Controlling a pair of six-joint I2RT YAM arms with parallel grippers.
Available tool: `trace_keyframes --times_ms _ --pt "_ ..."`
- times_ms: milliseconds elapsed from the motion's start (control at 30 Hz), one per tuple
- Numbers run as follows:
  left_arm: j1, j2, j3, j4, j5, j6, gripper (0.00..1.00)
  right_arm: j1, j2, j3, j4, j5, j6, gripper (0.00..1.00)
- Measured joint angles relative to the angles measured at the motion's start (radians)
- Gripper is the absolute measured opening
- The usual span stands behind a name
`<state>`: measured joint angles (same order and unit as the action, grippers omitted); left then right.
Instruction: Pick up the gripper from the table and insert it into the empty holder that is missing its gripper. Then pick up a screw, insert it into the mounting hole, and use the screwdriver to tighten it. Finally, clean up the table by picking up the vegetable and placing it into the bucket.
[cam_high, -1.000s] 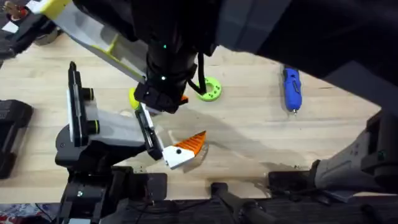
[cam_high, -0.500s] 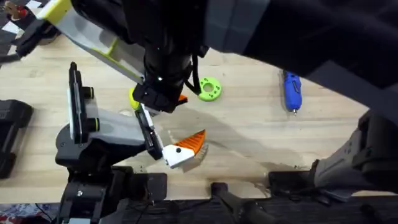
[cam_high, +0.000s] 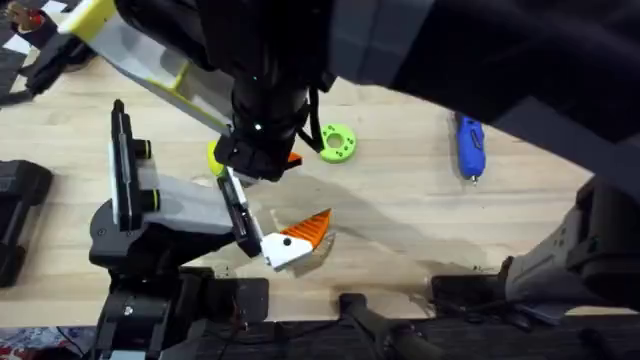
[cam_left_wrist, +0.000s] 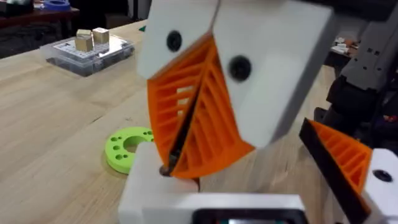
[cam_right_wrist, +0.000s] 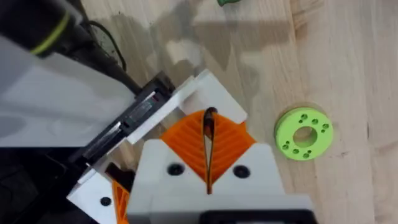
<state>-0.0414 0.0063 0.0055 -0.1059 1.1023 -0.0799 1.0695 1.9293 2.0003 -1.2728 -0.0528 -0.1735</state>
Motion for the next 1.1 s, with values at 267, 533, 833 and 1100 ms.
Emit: trace_keyframes --times_ms 267,533,833,1100 --pt "0.000 0.000 0.000 0.000 0.000 0.000 0.987 0.000 0.000 0.000 0.000 0.000 -0.015 0.009" --pt "0.001 0.000 0.000 0.000 0.001 0.006 0.986 -0.024 -0.003 0.003 -0.012 0.027 -0.020 0.967" --pt "0.001 -0.001 0.000 0.001 0.000 0.020 0.986 -0.013 -0.041 0.003 -0.009 0.016 -0.022 0.995" --pt "0.001 -0.001 0.000 0.001 0.000 0.020 0.987 -0.025 -0.124 0.003 0.000 -0.017 -0.021 0.995"
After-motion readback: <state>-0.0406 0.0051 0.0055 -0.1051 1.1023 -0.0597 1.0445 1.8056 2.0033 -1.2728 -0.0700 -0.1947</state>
